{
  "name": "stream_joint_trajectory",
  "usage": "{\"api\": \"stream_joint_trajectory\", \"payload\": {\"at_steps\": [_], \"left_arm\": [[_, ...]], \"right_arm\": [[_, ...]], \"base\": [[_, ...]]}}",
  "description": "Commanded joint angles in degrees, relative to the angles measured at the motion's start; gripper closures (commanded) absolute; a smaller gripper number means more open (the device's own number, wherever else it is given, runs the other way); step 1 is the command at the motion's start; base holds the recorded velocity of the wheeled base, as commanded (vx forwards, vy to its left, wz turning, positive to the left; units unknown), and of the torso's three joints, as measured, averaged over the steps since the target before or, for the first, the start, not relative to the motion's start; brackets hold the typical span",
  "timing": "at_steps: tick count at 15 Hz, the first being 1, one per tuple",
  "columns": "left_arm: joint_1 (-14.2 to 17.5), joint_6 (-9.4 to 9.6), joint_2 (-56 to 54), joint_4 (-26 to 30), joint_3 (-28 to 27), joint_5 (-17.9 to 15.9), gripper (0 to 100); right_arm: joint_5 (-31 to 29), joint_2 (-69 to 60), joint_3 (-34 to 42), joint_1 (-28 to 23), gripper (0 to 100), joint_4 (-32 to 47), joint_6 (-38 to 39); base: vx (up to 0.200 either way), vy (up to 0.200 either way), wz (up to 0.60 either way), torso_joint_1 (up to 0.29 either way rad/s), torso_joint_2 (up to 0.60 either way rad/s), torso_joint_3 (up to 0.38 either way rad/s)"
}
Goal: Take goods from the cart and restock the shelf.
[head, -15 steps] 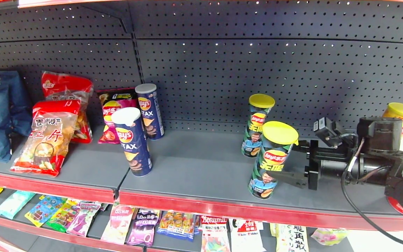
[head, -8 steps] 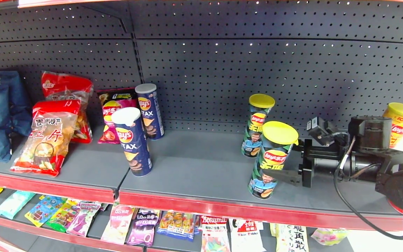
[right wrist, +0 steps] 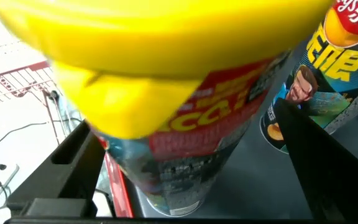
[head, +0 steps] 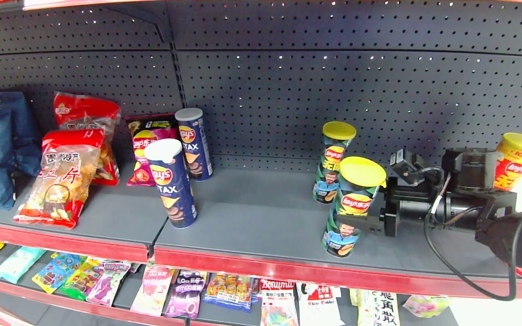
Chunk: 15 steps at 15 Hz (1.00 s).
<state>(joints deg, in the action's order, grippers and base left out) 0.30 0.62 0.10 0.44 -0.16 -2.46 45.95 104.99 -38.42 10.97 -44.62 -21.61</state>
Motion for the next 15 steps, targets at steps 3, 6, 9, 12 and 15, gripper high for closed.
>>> {"api": "stream_joint_trajectory", "payload": {"at_steps": [3,6,9,12,15], "left_arm": [[0.05,-0.01,0.08,0.00,-0.02,0.00,0],[0.05,-0.01,0.08,0.00,-0.02,0.00,0],[0.05,-0.01,0.08,0.00,-0.02,0.00,0],[0.05,-0.01,0.08,0.00,-0.02,0.00,0],[0.05,-0.01,0.08,0.00,-0.02,0.00,0]], "right_arm": [[0.02,0.92,-0.77,0.10,0,-0.03,-0.10],[-0.07,1.01,-1.13,0.10,0,-0.82,-0.01],[0.02,1.10,-0.95,0.37,0,-1.17,-0.18],[0.02,0.75,-0.25,0.81,0,-2.14,-0.80],[-0.07,0.22,0.98,1.25,0,-3.19,-0.89]], "base": [[0.000,0.000,0.00,0.000,0.00,0.000],[0.000,0.000,0.00,0.000,0.00,0.000],[0.000,0.000,0.00,0.000,0.00,0.000],[0.000,0.000,0.00,0.000,0.00,0.000],[0.000,0.000,0.00,0.000,0.00,0.000]]}}
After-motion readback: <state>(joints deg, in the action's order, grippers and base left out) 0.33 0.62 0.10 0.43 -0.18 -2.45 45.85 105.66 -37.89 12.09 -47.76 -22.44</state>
